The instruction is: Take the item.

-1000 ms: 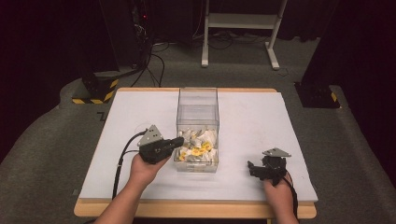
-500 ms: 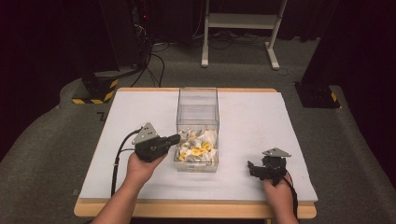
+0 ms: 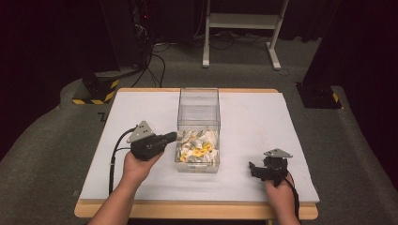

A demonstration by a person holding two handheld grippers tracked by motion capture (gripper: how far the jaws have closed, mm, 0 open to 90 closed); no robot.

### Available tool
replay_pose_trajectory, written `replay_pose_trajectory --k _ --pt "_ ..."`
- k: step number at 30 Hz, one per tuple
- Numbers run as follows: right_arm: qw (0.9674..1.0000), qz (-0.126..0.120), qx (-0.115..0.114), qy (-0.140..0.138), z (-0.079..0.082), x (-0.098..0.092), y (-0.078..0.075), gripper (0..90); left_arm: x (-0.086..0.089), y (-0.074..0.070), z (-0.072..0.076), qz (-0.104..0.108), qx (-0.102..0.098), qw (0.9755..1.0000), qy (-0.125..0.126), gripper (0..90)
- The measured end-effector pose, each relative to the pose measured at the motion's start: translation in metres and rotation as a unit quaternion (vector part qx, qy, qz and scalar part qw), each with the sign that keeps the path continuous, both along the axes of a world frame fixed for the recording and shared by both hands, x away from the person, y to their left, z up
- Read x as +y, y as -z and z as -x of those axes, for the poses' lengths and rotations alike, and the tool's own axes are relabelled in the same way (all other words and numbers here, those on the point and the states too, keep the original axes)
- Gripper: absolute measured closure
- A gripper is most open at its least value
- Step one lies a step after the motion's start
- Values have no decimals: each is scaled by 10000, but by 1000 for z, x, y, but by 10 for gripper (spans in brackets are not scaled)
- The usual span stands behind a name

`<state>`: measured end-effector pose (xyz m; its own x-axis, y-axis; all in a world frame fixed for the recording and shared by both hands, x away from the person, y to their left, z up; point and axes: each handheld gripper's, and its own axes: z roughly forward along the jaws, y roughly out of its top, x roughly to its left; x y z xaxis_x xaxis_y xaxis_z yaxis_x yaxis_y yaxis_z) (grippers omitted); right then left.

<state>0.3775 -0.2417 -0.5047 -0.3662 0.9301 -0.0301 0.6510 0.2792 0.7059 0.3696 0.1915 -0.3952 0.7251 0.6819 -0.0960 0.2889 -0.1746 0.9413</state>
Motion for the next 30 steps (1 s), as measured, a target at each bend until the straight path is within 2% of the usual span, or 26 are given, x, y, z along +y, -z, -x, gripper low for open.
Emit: replay_pose_trajectory --k 14,30 --pt "10000 -1 0 0 0 0 0 109 21 -1 0 -32 -58 9997 -243 872" --pt "10000 -7 -5 0 0 0 0 109 49 -1 -2 -35 -98 9981 -601 872"
